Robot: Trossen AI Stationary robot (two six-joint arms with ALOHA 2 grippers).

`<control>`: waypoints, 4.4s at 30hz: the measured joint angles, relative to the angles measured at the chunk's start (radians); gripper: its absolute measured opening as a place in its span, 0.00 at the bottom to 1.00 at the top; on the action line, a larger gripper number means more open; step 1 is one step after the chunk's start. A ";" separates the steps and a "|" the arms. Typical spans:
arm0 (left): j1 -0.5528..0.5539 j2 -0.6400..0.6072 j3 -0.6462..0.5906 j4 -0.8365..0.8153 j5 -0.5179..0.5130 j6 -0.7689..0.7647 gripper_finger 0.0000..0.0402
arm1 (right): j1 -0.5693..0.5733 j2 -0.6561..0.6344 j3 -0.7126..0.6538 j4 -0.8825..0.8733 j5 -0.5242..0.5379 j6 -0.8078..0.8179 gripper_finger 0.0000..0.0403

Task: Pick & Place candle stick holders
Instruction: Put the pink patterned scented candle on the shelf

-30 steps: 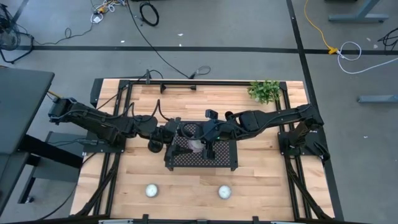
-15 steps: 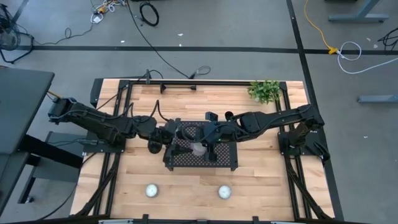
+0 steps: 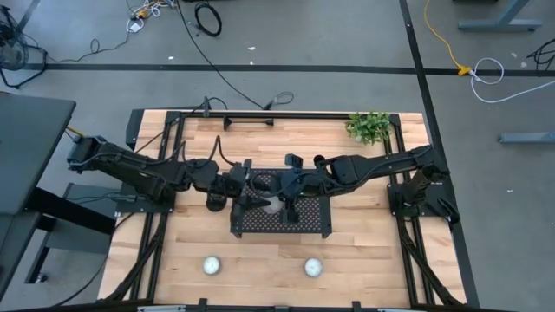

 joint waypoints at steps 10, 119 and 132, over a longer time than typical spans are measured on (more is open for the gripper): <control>0.030 -0.007 -0.006 -0.148 0.050 -0.001 0.69 | 0.000 -0.004 0.002 -0.039 0.009 0.026 0.00; -0.344 -0.155 -0.075 -0.342 -0.486 -0.052 0.73 | 0.043 -0.195 -0.013 -0.076 -0.030 0.044 0.27; -0.571 -0.151 -0.194 -0.227 -0.870 -0.188 0.73 | 0.046 -0.263 -0.013 -0.152 -0.020 0.058 0.27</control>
